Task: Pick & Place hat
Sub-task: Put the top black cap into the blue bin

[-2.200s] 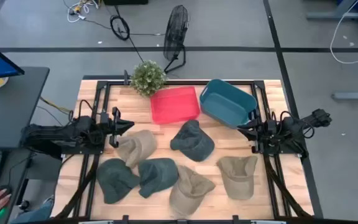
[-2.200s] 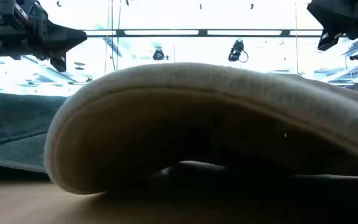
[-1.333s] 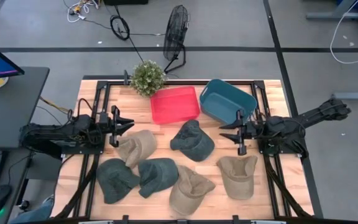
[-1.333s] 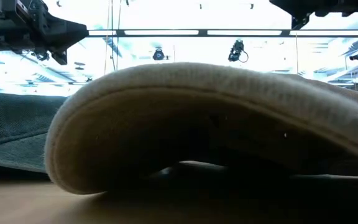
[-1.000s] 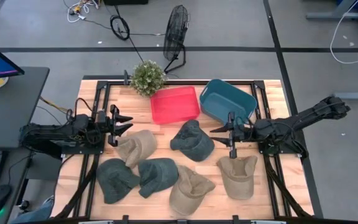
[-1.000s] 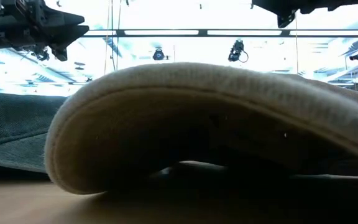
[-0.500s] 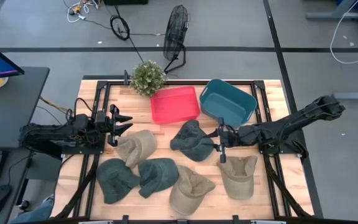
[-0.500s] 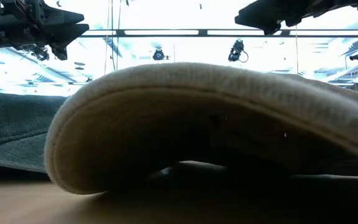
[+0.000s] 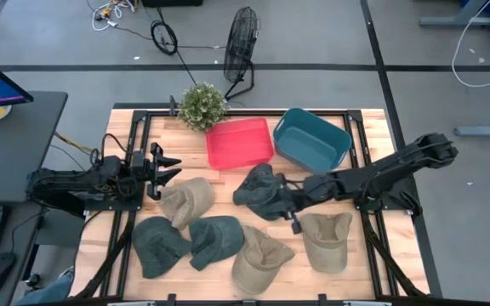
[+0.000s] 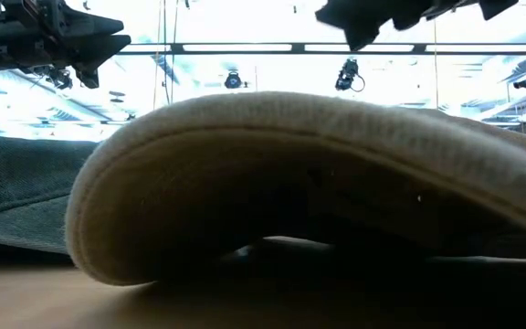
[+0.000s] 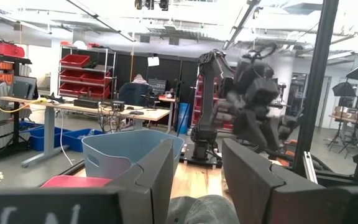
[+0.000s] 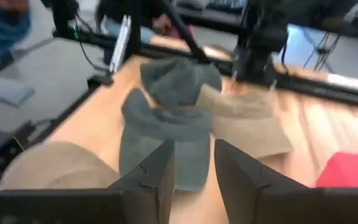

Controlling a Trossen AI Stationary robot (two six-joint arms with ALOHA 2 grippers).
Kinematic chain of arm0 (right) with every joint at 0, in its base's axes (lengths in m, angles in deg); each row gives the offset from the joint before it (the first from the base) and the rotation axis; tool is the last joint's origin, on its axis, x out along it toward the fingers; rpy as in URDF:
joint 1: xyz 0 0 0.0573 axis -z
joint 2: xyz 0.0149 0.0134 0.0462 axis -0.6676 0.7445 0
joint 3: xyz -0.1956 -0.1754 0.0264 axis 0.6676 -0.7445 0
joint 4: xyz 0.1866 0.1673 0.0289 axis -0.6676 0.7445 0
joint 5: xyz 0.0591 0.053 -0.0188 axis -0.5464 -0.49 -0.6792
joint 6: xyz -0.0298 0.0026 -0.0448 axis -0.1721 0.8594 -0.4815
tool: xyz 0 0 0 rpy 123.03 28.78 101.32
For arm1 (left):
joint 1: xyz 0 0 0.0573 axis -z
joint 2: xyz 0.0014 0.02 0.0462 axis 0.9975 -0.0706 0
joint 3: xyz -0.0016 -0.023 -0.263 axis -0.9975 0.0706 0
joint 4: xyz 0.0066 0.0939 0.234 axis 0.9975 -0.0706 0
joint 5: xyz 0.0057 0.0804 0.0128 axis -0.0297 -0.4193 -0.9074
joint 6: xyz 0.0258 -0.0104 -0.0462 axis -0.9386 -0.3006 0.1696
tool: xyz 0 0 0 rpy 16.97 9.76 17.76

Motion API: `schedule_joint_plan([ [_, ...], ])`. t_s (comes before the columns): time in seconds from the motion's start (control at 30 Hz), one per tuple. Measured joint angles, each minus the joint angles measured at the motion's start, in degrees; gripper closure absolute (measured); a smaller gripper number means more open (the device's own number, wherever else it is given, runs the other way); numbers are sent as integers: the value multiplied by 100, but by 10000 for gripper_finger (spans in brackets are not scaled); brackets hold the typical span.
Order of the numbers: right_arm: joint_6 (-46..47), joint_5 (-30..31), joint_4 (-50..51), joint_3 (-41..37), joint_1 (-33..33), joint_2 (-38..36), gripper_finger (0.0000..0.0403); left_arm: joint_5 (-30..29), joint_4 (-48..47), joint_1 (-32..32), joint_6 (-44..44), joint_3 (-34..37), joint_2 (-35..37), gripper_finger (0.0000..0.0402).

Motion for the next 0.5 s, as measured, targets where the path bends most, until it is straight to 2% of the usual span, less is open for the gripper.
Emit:
schedule_joint_plan([
  [0.33, 414, -33, 1236, 808, 162, 1091, 283, 0, -65, 0, 460, 0, 0, 259],
  [0.5, 395, -30, 1688, 1147, 398, 1581, 260, 0, -65, 1, 628, 0, 0, 259],
])
